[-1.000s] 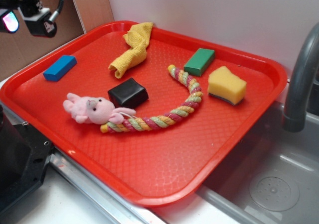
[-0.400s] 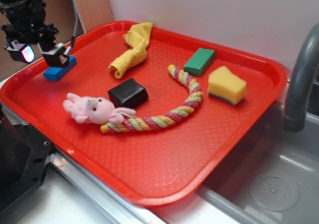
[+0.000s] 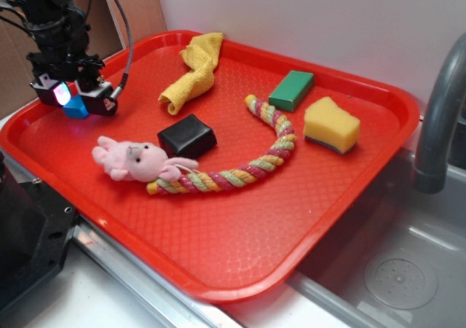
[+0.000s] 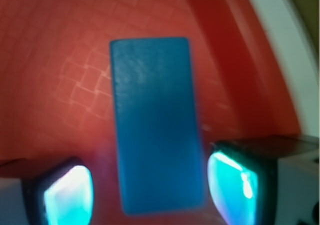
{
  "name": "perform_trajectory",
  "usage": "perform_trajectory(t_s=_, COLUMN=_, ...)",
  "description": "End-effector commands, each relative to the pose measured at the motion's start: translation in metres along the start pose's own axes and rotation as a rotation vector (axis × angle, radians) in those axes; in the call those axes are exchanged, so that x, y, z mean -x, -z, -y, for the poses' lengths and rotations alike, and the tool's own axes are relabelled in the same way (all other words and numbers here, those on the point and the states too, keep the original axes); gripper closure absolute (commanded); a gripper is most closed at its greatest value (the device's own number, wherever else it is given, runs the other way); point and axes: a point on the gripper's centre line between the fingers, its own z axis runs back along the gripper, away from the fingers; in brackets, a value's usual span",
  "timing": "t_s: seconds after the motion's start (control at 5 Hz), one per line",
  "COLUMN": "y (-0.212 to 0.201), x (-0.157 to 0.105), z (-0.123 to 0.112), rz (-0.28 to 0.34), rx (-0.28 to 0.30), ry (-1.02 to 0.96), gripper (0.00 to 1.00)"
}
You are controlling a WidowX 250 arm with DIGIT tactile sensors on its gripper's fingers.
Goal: Grab the blue block.
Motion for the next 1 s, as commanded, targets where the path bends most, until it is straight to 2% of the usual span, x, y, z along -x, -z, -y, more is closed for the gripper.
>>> perform_trajectory(t_s=0.0, y=-0.002, x=-0.017, z=0.026, rz=0.037, rx=-0.049, ry=0.037, gripper=0.00)
perform_trajectory(t_s=0.2, y=-0.006, x=-0.018, z=0.039, rz=0.040, rx=-0.059, ry=0.008, gripper=0.00)
perform_trajectory(t_s=0.4, y=0.009, x=-0.022, z=0.032, rz=-0.004, rx=-0.046, ry=-0.051, gripper=0.00)
perform_trajectory(t_s=0.6, y=0.016, x=-0.021, z=0.015, rz=-0.006, rx=-0.014, ry=-0.181, gripper=0.00)
perform_trajectory(t_s=0.8, y=0.017, x=-0.020, z=0.017, rz=0.008, rx=-0.029, ry=-0.269, gripper=0.00)
